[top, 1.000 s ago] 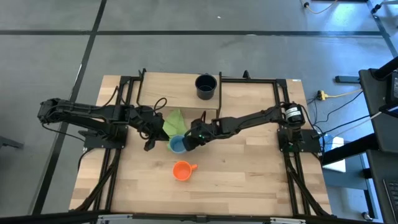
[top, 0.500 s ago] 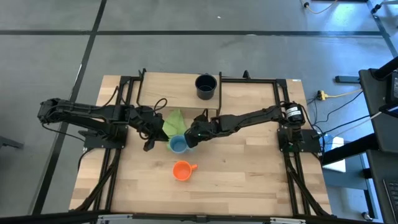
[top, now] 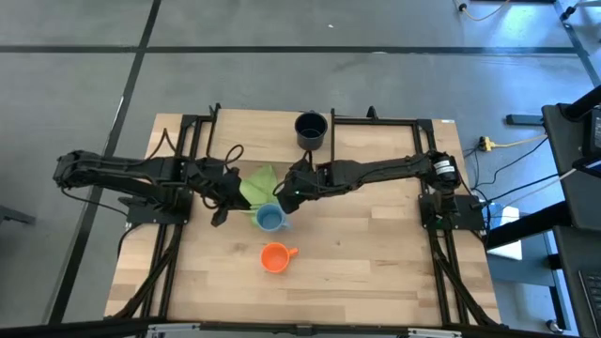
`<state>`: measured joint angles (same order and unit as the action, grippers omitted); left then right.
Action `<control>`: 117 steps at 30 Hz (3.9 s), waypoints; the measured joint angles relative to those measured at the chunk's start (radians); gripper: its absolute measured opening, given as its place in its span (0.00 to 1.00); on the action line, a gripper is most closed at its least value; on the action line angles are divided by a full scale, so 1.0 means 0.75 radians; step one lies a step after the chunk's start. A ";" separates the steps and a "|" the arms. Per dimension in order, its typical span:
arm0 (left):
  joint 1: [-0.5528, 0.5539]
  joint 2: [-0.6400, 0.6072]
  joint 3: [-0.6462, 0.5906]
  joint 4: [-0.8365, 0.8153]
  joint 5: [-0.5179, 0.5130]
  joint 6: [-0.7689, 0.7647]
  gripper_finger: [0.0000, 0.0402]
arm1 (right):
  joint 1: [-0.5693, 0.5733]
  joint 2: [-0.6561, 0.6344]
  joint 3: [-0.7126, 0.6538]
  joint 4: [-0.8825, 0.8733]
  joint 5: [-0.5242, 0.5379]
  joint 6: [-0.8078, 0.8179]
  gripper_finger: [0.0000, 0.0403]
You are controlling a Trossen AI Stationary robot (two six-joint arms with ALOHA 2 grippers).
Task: Stack small to large cups/mugs on shelf
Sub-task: Put the blue mug on the shelf
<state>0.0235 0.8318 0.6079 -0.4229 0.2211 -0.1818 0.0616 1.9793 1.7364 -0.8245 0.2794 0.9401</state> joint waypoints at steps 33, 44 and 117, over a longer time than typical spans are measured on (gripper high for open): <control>0.000 -0.098 -0.002 -0.141 0.004 0.037 0.10 | 0.033 0.022 0.015 0.199 -0.408 0.032 0.29; 0.001 -0.087 -0.002 -0.230 0.008 -0.002 0.10 | 0.033 0.072 0.010 0.099 -0.410 0.032 0.29; 0.001 -0.009 -0.233 0.174 0.066 -0.163 0.10 | -0.001 0.224 0.011 0.228 -0.395 0.067 0.05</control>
<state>0.0238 0.8249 0.4332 -0.2928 0.2707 -0.3038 0.0608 2.1471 1.7447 -0.6533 -0.0170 0.9905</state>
